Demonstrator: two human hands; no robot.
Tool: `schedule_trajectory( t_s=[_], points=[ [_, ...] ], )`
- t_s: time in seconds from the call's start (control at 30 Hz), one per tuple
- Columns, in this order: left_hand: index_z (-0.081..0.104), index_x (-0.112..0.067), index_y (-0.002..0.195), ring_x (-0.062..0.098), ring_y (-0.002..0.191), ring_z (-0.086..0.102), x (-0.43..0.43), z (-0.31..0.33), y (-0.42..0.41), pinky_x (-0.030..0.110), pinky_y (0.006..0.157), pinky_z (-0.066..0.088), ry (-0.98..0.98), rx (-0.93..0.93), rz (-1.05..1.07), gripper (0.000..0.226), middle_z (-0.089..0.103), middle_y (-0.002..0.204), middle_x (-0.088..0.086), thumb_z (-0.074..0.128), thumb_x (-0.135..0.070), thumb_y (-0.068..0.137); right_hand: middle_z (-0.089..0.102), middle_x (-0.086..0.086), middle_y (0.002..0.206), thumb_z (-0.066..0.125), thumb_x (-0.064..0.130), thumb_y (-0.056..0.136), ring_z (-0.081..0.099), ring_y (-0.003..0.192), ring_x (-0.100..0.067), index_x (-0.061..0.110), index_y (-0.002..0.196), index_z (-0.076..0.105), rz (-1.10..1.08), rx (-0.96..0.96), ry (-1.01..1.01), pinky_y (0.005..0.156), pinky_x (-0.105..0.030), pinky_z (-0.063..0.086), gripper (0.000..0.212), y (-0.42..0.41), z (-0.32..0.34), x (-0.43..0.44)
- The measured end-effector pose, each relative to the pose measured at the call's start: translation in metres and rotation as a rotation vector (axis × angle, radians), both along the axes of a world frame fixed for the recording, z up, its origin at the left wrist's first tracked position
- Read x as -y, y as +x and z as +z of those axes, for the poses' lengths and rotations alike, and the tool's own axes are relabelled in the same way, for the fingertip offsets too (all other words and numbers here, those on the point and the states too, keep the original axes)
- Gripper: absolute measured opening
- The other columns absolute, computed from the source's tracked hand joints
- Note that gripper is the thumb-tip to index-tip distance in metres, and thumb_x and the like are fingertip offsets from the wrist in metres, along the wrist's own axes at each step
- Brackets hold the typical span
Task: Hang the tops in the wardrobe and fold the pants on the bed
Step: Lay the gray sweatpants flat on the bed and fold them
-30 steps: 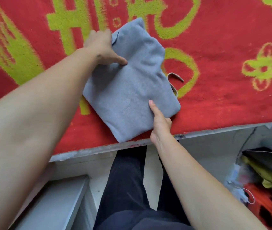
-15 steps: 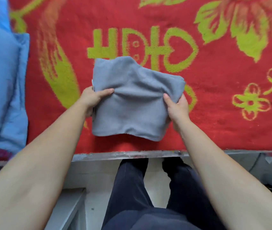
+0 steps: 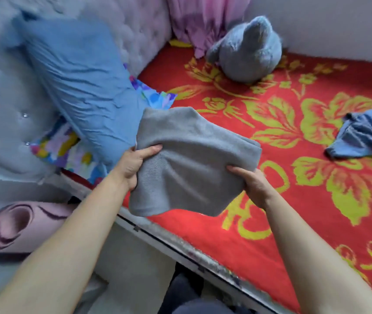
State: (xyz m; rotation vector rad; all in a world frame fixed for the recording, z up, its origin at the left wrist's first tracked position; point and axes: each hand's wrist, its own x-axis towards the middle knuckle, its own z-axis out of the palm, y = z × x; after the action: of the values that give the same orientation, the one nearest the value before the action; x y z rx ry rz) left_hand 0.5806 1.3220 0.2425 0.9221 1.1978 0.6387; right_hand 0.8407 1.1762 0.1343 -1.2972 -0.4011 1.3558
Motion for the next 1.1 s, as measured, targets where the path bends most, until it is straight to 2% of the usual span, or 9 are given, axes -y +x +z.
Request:
schedule_trajectory(
  t_s=[0.1, 0.27, 0.4, 0.53, 0.63, 0.87, 0.97, 1.03, 1.1],
  points=[
    [0.071, -0.007, 0.116, 0.025, 0.092, 0.073, 0.022, 0.052, -0.037, 0.034, 0.072, 0.059, -0.024, -0.007, 0.091, 0.049, 0.075, 0.103, 0.011, 0.081, -0.020, 0.069, 0.071, -0.008, 0.124, 0.078, 0.025, 0.081, 0.067, 0.116, -0.024, 0.023, 0.121, 0.071, 0.057, -0.076, 0.073, 0.095, -0.040, 0.054, 0.041, -0.028, 0.037, -0.014],
    [0.078, -0.013, 0.081, 0.020, 0.071, 0.074, 0.065, 0.108, -0.114, 0.031, 0.064, 0.058, -0.120, -0.047, 0.268, 0.014, 0.076, 0.083, 0.007, 0.076, -0.027, 0.081, 0.075, -0.011, 0.110, 0.078, 0.026, 0.081, 0.074, 0.096, -0.025, 0.016, 0.116, 0.072, 0.220, -0.034, 0.085, 0.072, -0.033, 0.060, 0.036, -0.090, 0.100, -0.039],
    [0.076, -0.010, 0.080, 0.021, 0.068, 0.073, 0.110, 0.130, -0.189, 0.030, 0.062, 0.058, -0.075, -0.016, 0.445, 0.014, 0.074, 0.083, 0.010, 0.063, -0.007, 0.083, 0.066, -0.014, 0.121, 0.083, 0.025, 0.058, 0.072, 0.099, -0.027, 0.015, 0.127, 0.057, 0.396, 0.021, 0.087, 0.068, -0.034, 0.060, 0.074, -0.142, 0.147, -0.045],
    [0.052, -0.007, 0.133, 0.030, 0.095, 0.068, 0.161, 0.138, -0.258, 0.044, 0.083, 0.056, 0.125, 0.019, 0.580, 0.058, 0.069, 0.109, 0.017, 0.054, 0.014, 0.079, 0.050, 0.003, 0.122, 0.078, 0.012, 0.056, 0.068, 0.099, -0.013, 0.035, 0.145, 0.025, 0.464, 0.151, 0.207, 0.077, -0.037, 0.061, 0.106, -0.199, 0.175, -0.032],
    [0.045, -0.025, 0.141, 0.025, 0.094, 0.071, 0.204, 0.147, -0.312, 0.039, 0.081, 0.056, 0.218, 0.082, 0.623, 0.073, 0.075, 0.103, 0.009, 0.054, 0.015, 0.081, 0.051, 0.007, 0.137, 0.078, 0.008, 0.058, 0.062, 0.113, -0.011, 0.043, 0.153, 0.019, 0.489, 0.230, 0.310, 0.089, -0.033, 0.057, 0.117, -0.253, 0.194, -0.013],
    [0.045, -0.034, 0.144, 0.027, 0.110, 0.067, 0.333, 0.162, -0.474, 0.045, 0.098, 0.051, 0.305, 0.116, 0.672, 0.072, 0.071, 0.118, 0.008, 0.056, 0.008, 0.086, 0.055, 0.009, 0.141, 0.071, -0.005, 0.077, 0.060, 0.119, -0.008, 0.053, 0.140, 0.046, 0.601, 0.383, 0.497, 0.101, -0.030, 0.052, 0.090, -0.413, 0.250, 0.056],
    [0.048, -0.039, 0.139, 0.019, 0.103, 0.070, 0.391, 0.175, -0.544, 0.034, 0.079, 0.057, 0.370, 0.093, 0.709, 0.070, 0.070, 0.118, 0.000, 0.063, 0.003, 0.085, 0.063, 0.015, 0.131, 0.069, -0.008, 0.076, 0.064, 0.099, 0.011, 0.053, 0.117, 0.067, 0.694, 0.420, 0.552, 0.077, -0.010, 0.052, 0.073, -0.491, 0.274, 0.092],
    [0.047, -0.043, 0.139, 0.019, 0.103, 0.069, 0.427, 0.190, -0.588, 0.033, 0.080, 0.056, 0.406, 0.075, 0.756, 0.073, 0.068, 0.121, -0.001, 0.068, -0.001, 0.082, 0.068, 0.012, 0.123, 0.068, -0.008, 0.077, 0.066, 0.102, 0.000, 0.050, 0.111, 0.071, 0.765, 0.439, 0.594, 0.077, -0.014, 0.054, 0.067, -0.540, 0.292, 0.111],
    [0.047, -0.040, 0.142, 0.025, 0.113, 0.065, 0.458, 0.206, -0.629, 0.042, 0.096, 0.051, 0.460, 0.066, 0.810, 0.077, 0.066, 0.127, 0.001, 0.071, -0.003, 0.079, 0.062, 0.008, 0.131, 0.070, -0.003, 0.079, 0.061, 0.116, -0.016, 0.051, 0.120, 0.066, 0.823, 0.464, 0.646, 0.093, -0.028, 0.055, 0.067, -0.588, 0.313, 0.129]
  ],
)
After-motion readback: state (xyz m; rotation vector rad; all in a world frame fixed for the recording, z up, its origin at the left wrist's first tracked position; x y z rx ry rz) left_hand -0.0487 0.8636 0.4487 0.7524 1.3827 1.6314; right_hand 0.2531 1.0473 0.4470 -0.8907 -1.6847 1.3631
